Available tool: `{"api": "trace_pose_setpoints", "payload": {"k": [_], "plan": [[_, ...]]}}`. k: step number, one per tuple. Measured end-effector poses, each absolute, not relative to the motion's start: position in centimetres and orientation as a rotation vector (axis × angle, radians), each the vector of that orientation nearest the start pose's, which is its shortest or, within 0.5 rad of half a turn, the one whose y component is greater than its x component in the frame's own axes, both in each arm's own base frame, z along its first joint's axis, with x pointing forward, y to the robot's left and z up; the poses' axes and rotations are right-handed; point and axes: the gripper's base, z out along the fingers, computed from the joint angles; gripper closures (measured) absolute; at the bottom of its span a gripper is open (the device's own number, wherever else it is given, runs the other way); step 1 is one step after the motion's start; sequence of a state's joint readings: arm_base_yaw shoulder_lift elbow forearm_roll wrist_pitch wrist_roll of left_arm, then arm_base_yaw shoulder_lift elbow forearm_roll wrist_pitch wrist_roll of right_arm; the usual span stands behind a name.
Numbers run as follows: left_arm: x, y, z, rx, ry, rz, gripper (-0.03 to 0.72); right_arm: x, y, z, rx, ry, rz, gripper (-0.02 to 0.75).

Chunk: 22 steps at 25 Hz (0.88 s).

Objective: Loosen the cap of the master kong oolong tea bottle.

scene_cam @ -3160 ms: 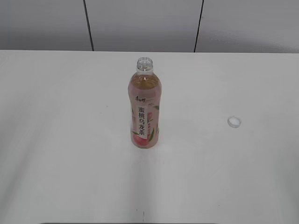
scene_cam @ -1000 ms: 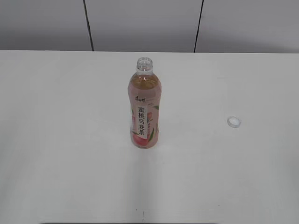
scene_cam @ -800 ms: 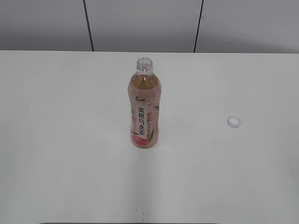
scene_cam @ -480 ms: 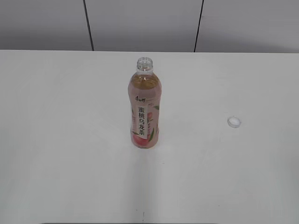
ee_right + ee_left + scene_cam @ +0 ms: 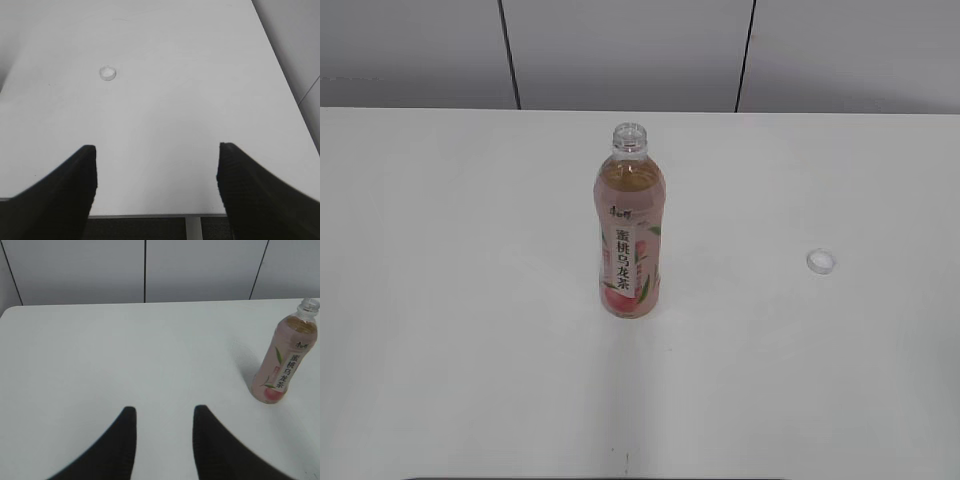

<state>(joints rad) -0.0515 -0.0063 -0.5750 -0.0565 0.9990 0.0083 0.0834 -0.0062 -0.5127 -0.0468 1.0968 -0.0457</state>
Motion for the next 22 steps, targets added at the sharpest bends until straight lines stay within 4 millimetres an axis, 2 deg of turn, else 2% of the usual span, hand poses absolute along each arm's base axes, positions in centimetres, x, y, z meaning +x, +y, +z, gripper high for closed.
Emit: {"api": "trace_pose_setpoints", "payload": {"k": [22], "plan": [[-1.18, -0.03, 29.67, 0.063, 1.937, -0.039, 0.444, -0.86, -0.33, 27.78, -0.104, 2.058, 0.001, 0.172]]}}
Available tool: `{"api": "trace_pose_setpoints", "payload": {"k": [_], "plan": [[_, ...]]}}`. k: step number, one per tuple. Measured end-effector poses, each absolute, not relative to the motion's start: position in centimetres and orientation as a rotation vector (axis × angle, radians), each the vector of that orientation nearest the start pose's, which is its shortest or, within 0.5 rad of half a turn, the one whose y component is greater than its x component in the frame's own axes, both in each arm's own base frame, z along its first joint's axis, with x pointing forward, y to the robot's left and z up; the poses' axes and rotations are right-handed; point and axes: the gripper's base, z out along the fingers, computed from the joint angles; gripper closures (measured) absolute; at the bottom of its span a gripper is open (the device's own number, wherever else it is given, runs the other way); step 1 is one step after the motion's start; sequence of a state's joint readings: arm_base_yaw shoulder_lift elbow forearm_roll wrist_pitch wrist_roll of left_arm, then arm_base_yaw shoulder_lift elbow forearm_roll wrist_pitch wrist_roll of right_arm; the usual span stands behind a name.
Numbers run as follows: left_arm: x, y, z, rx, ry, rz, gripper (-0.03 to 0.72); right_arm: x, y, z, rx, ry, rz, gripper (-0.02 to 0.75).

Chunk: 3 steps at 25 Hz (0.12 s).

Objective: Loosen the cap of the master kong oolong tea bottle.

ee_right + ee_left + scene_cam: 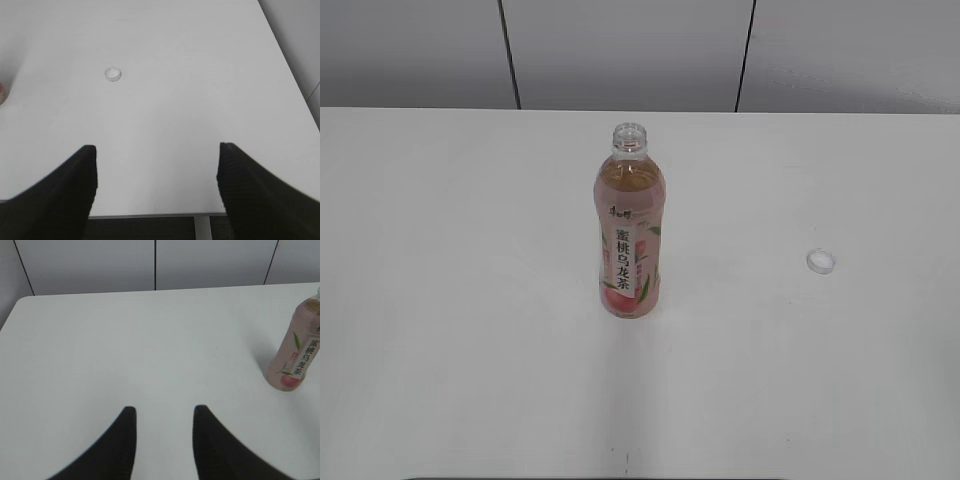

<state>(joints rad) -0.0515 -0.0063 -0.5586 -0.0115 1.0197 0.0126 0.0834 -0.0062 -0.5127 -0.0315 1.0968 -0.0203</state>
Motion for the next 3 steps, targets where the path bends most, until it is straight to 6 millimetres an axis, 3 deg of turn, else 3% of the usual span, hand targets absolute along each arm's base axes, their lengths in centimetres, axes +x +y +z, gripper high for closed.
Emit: {"api": "trace_pose_setpoints", "payload": {"k": [3], "plan": [[-1.19, -0.03, 29.66, 0.063, 1.938, -0.039, 0.444, -0.86, -0.33, 27.78, -0.104, 2.058, 0.001, 0.172]]}}
